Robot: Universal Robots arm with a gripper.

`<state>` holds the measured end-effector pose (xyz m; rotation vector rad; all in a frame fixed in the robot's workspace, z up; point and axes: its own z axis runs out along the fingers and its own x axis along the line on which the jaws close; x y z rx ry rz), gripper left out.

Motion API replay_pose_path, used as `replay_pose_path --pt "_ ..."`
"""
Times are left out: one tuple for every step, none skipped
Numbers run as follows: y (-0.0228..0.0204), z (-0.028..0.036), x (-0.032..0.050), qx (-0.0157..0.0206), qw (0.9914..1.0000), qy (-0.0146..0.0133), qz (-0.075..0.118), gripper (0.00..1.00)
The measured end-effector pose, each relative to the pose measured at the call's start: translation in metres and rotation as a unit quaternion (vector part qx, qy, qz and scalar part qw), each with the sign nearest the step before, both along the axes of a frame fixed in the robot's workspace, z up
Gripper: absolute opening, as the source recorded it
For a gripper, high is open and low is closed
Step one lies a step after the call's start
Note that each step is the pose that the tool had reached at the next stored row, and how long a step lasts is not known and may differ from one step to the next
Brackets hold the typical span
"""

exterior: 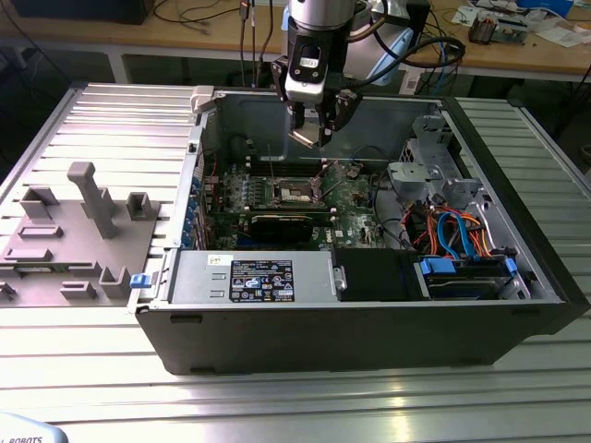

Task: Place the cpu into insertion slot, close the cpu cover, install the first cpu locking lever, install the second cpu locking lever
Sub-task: 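Place the cpu into insertion slot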

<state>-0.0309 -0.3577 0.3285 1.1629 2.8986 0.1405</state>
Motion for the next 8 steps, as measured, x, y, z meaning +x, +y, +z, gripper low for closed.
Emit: replay_pose_path --pt "0.0000 0.0000 0.0000 0.0000 1.00000 0.0000 0.000 0.54" --pt "0.0000 0.0000 0.0000 0.0000 1.00000 0.0000 0.000 0.54" --pt "0.0000 0.0000 0.0000 0.0000 1.00000 0.0000 -0.001 0.54" --pt "0.0000 0.0000 0.0000 0.0000 1.00000 0.0000 -0.001 0.54" --pt "0.0000 0.0000 0.0000 0.0000 1.00000 0.0000 -0.001 0.54" --pt "0.0000 -0.0001 0.0000 0.0000 1.00000 0.0000 -0.002 0.54" --pt "0.0000 -0.0001 0.0000 0.0000 1.00000 0.0000 -0.002 0.54" --pt "0.0000 -0.0001 0.0000 0.0000 1.00000 0.0000 -0.002 0.54"
